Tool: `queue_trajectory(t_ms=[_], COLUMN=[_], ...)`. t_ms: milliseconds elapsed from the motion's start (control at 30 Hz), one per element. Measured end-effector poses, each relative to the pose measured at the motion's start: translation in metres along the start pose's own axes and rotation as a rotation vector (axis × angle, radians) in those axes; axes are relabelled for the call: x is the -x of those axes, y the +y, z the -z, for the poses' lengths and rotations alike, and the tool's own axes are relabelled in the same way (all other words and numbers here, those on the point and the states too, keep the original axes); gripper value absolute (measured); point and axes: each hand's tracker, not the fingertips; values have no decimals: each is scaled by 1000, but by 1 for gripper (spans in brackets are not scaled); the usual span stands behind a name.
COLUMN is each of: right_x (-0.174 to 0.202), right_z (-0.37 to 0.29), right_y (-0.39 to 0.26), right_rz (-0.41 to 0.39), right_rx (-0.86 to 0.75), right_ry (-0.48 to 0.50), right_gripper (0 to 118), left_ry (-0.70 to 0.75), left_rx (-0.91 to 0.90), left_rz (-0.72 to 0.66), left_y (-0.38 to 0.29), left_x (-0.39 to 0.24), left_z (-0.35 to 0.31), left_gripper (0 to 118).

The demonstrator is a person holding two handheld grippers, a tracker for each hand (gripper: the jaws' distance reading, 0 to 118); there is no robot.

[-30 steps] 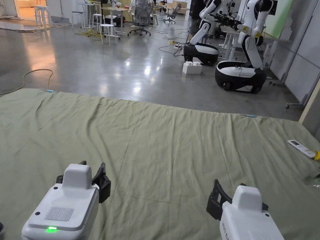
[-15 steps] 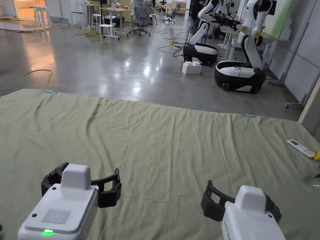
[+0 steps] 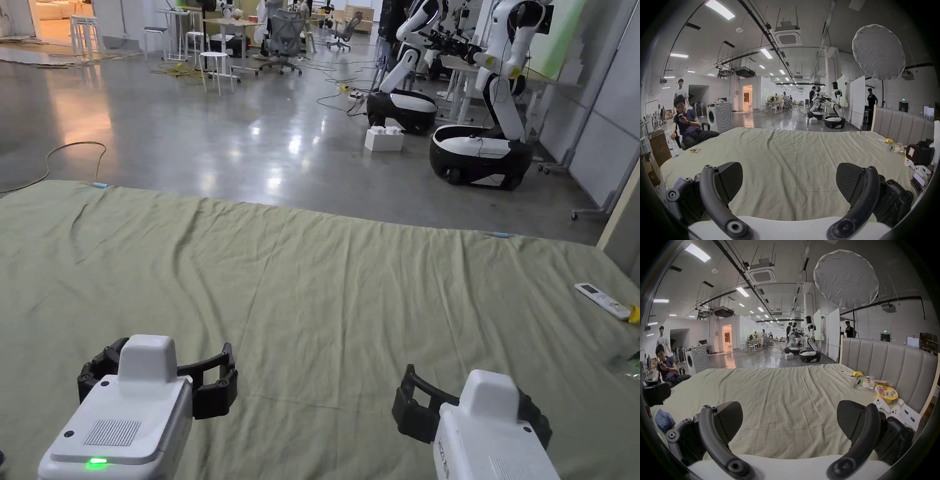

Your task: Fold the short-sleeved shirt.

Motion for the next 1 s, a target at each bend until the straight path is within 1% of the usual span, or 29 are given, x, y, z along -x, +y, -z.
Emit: queue_trajectory(t_ms=[100,133,233,433,567,667,767,900,1000], right_x=[-1,-2,-4,-5,-6,-6,-4,-4,-4], right_z=[-1,0,2,2,5,6,6,7,8], right_y=[5,6,13,25,29,29,28,27,27], right_rz=[84,119,157,194,249,245,221,211,211], right_rx=[20,51,63,90,141,146,141,154,157], right_ry=[28,39,47,70,67,66,53,50,51], right_gripper=[116,116,116,116,116,116,116,116,116], left_ry=[3,6,12,-4,-4,-19,-19,-18,-46], left_rx=[8,11,8,-9,-14,-21,-27,-43,-61], left_rz=[-11,-11,-15,-31,-30,-33,-34,-25,-4], left_y=[0,0,0,3,5,6,7,8,8], left_x=[1,1,2,4,4,5,5,4,5], left_z=[0,0,0,-1,-1,-1,-2,-3,-5], left_gripper=[115,115,115,115,115,115,115,115,115])
